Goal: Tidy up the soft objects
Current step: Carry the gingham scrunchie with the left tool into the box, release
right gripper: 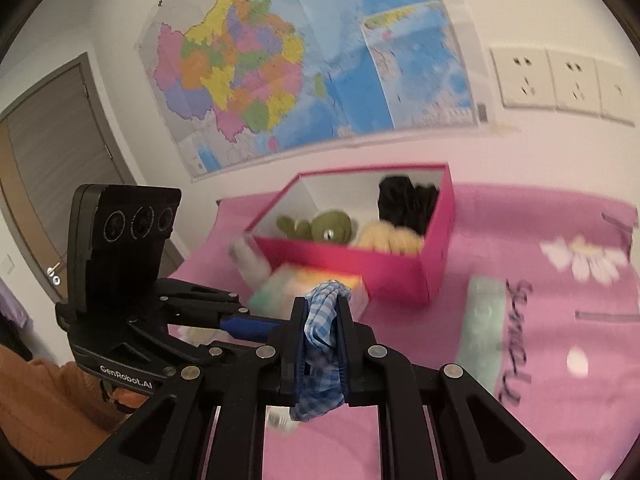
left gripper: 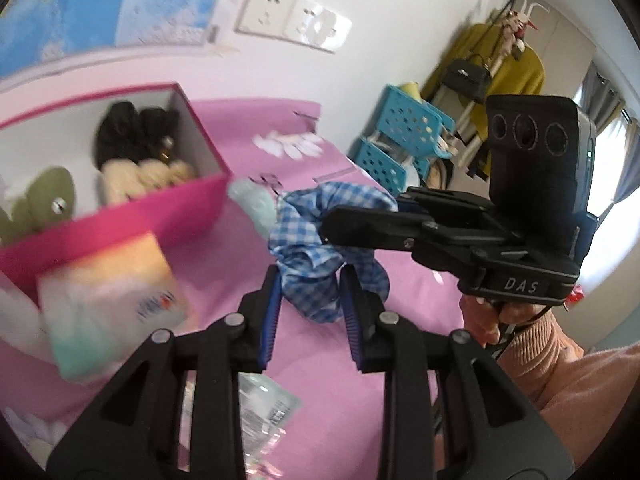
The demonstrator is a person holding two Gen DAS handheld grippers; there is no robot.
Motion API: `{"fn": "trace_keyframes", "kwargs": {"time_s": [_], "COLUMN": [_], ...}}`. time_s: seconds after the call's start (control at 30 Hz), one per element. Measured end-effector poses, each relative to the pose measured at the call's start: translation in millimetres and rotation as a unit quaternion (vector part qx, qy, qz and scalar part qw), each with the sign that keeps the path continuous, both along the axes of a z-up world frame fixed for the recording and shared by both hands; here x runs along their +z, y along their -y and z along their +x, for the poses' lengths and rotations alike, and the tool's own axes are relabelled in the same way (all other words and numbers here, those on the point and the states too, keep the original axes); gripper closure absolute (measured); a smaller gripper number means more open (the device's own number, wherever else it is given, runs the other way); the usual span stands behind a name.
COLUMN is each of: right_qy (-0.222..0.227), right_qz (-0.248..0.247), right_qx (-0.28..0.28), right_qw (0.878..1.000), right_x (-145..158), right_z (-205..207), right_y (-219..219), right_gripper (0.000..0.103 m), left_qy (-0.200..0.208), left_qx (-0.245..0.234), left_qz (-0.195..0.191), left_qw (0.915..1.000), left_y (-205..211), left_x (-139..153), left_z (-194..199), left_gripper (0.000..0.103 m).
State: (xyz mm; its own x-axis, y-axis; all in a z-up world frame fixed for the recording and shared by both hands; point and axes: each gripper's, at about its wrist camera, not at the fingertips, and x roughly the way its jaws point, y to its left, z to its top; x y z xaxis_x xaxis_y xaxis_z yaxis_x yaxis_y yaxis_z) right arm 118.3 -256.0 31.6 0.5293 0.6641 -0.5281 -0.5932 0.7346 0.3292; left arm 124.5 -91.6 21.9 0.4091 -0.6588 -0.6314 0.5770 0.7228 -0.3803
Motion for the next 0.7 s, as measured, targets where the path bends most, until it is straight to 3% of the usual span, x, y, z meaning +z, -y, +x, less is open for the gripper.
{"fn": "trace_keyframes", "kwargs": {"time_s": [0.33,0.7], "right_qy": [0.026,0.013], "right_qz": [0.003,-0.001], "right_qx": [0.010,-0.007], "right_qw": [1.000,1.000], "right_x": [27,19], "right_z": [57,112], "right_y": [-29,-43], "right_gripper": [0.091,0.091], "left_qy": [0.010,0.004], "left_qx": [0.050,0.092], "left_qz": [0.002,0.033], "left_qw": [0.9987,0.9953], "left_y": [-23,-29], "left_x": [25,23], "left_z": [54,98], "left_gripper": [0.073,0.073]}}
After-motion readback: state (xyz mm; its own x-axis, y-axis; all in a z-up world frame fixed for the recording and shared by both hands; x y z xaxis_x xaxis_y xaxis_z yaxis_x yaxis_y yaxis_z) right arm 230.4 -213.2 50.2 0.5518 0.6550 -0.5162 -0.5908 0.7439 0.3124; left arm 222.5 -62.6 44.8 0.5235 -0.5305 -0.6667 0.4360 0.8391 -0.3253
